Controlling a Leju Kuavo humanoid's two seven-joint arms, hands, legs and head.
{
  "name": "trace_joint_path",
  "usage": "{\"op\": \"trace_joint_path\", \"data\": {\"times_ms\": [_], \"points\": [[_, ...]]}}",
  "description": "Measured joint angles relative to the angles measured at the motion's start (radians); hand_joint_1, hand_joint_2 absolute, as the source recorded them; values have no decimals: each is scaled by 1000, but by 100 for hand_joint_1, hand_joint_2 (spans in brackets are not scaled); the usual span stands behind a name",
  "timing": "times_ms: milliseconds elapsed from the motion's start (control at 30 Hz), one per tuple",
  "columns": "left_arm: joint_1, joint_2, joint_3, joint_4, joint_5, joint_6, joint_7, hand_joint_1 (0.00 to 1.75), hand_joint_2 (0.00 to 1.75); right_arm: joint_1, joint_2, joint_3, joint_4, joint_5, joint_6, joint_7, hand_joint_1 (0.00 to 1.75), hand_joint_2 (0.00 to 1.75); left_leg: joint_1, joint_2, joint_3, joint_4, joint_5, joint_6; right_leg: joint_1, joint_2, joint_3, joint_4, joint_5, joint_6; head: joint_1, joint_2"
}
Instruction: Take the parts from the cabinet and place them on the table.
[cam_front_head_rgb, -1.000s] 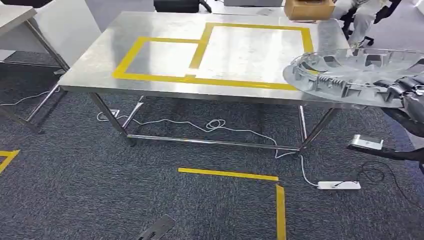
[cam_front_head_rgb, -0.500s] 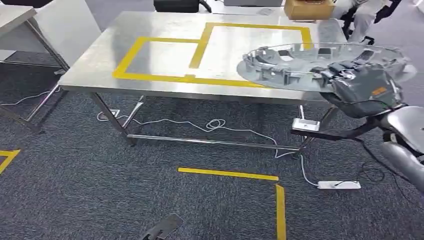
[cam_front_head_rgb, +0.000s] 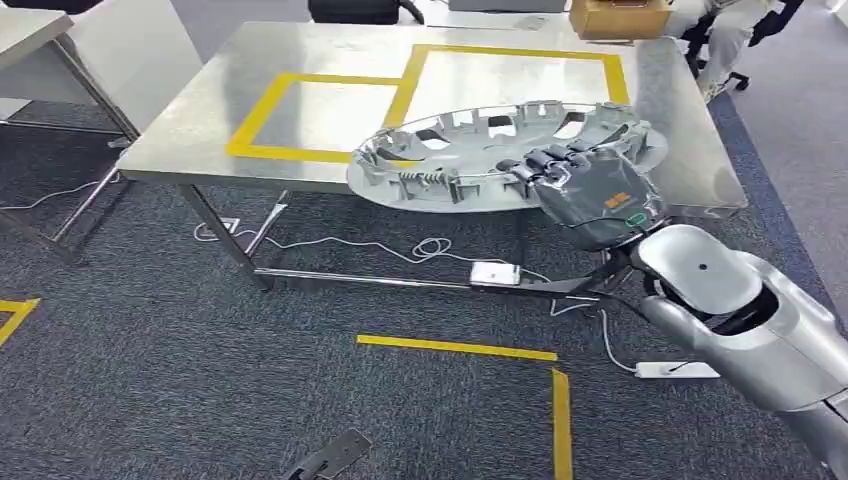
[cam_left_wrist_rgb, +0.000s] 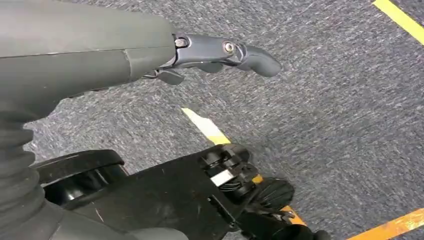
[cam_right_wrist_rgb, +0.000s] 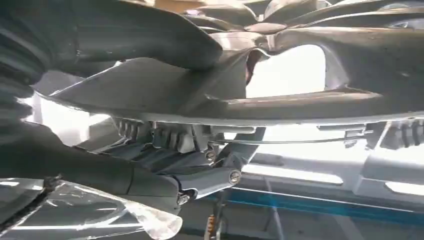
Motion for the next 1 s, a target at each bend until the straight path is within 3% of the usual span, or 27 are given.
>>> {"op": "trace_joint_path", "data": {"times_ms": [1000], "points": [[1, 8, 0, 0, 0, -6, -2, 0, 175, -26, -7, 11, 56, 22, 0, 33, 175, 175, 0, 0, 0, 1, 0, 0, 0, 0, -1, 0, 0, 0, 0, 0]]}}
